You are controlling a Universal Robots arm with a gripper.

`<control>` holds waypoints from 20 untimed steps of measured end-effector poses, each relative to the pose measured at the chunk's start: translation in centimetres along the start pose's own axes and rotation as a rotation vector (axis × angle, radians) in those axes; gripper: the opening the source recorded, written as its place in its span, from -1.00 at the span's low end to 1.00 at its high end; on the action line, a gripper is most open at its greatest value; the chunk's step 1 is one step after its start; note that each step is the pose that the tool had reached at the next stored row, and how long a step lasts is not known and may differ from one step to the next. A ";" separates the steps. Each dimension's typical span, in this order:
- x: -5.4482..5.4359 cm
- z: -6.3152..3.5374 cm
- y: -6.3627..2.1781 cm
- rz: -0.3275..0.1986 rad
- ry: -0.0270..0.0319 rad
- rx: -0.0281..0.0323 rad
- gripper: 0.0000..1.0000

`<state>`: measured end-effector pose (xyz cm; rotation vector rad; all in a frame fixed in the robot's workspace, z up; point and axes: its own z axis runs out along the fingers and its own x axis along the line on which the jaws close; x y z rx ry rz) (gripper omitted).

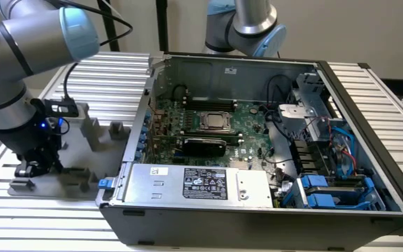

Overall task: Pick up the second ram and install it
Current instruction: 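Pick up the second ram and move it above second insertion slot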

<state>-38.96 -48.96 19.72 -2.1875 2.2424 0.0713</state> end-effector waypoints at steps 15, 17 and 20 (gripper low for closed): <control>0.0 -0.36 0.01 0.000 0.0131 0.0004 -1.00; 0.0 -0.46 0.02 0.000 0.0131 0.0004 -1.00; 0.0 -0.73 0.02 0.000 0.0131 0.0004 -1.00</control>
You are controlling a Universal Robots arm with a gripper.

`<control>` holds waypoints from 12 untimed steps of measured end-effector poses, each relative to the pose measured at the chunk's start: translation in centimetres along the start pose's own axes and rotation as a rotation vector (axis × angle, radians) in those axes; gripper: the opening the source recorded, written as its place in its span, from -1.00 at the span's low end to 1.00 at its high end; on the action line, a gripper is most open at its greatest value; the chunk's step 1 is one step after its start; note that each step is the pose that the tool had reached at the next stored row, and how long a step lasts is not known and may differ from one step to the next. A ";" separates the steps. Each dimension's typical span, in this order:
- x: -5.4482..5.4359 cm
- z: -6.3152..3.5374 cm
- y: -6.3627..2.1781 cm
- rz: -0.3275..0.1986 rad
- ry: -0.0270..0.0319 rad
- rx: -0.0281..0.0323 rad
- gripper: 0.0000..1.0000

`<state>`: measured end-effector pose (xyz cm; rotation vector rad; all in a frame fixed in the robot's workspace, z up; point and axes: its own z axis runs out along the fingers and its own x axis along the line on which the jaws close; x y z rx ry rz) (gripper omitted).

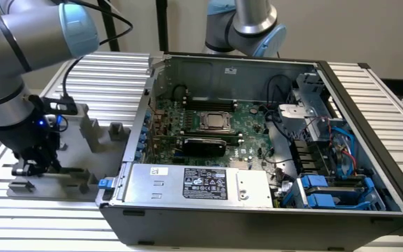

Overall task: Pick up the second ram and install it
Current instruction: 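Pick up the second ram and move it above second insertion slot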

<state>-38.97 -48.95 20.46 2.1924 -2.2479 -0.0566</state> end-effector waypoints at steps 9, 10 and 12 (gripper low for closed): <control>-0.1 -2.61 0.07 0.000 0.0001 0.0000 -1.00; -0.1 -3.07 0.08 0.000 0.0000 0.0000 -1.00; -0.1 -3.97 0.10 0.000 0.0000 0.0000 -1.00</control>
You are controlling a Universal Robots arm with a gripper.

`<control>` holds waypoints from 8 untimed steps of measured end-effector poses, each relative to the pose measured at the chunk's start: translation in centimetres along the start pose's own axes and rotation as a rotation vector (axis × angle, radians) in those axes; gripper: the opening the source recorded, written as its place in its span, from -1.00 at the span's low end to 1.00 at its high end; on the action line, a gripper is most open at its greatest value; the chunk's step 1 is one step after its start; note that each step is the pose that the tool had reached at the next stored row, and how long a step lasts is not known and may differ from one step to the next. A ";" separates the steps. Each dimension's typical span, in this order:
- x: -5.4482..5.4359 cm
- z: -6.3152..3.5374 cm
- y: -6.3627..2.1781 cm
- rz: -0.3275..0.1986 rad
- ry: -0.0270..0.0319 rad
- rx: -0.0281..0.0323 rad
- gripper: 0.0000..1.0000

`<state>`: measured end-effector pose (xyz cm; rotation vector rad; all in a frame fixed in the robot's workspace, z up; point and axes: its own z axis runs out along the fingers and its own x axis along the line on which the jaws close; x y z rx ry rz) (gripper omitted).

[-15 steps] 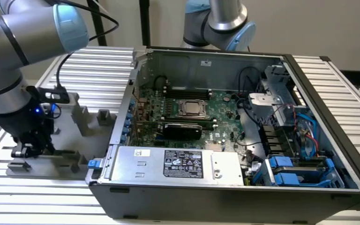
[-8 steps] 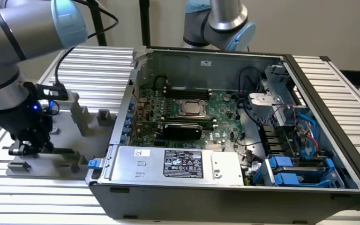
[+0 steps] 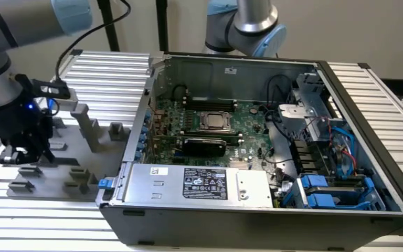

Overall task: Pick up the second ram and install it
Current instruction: 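Pick up the second ram and move it above second insertion slot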

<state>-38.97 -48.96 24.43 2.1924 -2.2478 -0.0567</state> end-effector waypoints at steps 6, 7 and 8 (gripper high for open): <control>-0.1 -2.69 0.07 0.000 0.0000 0.0001 -1.00; -0.1 -3.18 0.09 0.000 0.0000 0.0001 -1.00; -0.1 -3.63 0.10 0.000 -0.0001 0.0001 -1.00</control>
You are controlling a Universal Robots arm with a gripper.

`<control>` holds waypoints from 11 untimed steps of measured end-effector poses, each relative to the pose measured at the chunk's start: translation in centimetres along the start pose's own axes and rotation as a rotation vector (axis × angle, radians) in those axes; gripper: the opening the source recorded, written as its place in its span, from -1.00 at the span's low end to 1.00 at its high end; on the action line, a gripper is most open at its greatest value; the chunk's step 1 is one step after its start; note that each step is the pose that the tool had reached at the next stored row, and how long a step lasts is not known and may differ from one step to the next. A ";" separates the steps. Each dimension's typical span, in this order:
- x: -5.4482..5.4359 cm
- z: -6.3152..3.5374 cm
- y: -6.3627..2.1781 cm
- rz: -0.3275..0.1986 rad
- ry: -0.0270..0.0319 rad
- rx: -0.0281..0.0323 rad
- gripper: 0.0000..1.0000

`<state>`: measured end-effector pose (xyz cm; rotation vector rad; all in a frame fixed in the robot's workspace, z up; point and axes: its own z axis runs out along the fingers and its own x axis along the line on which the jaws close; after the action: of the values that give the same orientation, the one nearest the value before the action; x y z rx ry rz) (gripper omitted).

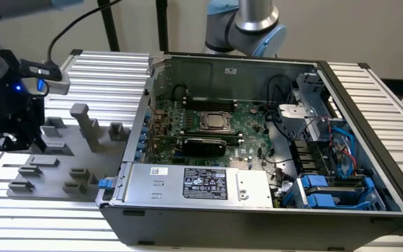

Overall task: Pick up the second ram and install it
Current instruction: 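Pick up the second ram and move it above second insertion slot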

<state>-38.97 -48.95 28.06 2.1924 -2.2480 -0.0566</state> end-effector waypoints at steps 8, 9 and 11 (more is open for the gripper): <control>-0.1 -3.63 -0.12 0.000 0.0000 0.0000 -1.00; -0.1 -4.09 -0.22 0.000 0.0000 0.0000 -1.00; -0.1 -5.00 -0.49 0.000 0.0001 -0.0001 -1.00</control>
<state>-38.35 -48.96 33.05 2.1925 -2.2478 -0.0566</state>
